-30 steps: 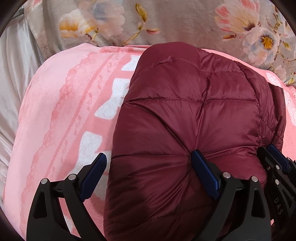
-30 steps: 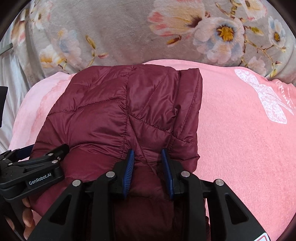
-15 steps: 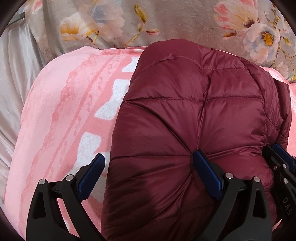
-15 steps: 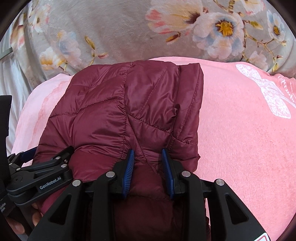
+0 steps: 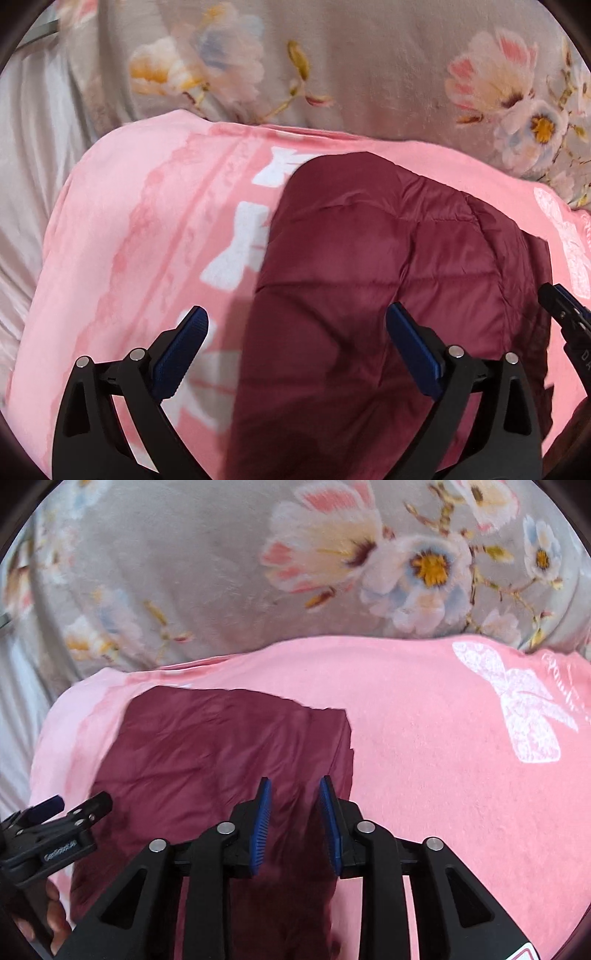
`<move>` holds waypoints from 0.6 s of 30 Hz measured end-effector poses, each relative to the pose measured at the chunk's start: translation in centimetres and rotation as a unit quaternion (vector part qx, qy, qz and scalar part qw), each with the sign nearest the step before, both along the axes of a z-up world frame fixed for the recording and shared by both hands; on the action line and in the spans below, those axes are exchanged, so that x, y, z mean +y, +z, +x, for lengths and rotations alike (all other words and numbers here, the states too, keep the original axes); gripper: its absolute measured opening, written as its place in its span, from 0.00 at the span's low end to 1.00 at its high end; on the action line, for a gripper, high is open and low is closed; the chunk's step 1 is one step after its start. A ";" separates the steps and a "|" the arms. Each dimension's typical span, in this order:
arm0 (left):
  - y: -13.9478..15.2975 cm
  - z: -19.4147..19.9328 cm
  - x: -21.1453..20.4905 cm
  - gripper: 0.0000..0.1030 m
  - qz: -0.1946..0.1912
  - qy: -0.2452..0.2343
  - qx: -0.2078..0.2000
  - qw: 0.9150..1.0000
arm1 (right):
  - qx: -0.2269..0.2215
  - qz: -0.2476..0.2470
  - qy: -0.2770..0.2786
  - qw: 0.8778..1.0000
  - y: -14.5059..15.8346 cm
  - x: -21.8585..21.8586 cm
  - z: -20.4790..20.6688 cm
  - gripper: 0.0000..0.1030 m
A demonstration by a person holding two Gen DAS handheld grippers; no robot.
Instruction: Fold large clothes
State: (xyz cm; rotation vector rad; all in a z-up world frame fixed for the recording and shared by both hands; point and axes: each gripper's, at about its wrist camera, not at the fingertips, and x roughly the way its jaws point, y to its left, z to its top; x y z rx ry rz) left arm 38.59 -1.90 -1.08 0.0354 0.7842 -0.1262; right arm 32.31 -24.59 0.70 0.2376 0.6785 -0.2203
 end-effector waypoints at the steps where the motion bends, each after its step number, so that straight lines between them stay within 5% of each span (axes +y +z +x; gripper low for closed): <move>1: -0.5 0.7 -0.5 0.92 0.006 0.003 0.007 1.000 | 0.007 -0.003 -0.009 1.000 -0.6 -0.4 0.7 0.19; 7: -2.4 2.0 -1.8 0.96 0.016 0.012 0.009 1.000 | 0.026 -0.004 -0.014 1.000 -4.2 -1.1 1.5 0.19; 18: -3.1 2.1 -1.8 0.96 0.009 0.013 0.004 1.000 | 0.027 0.003 -0.010 1.000 -4.6 -1.2 1.5 0.21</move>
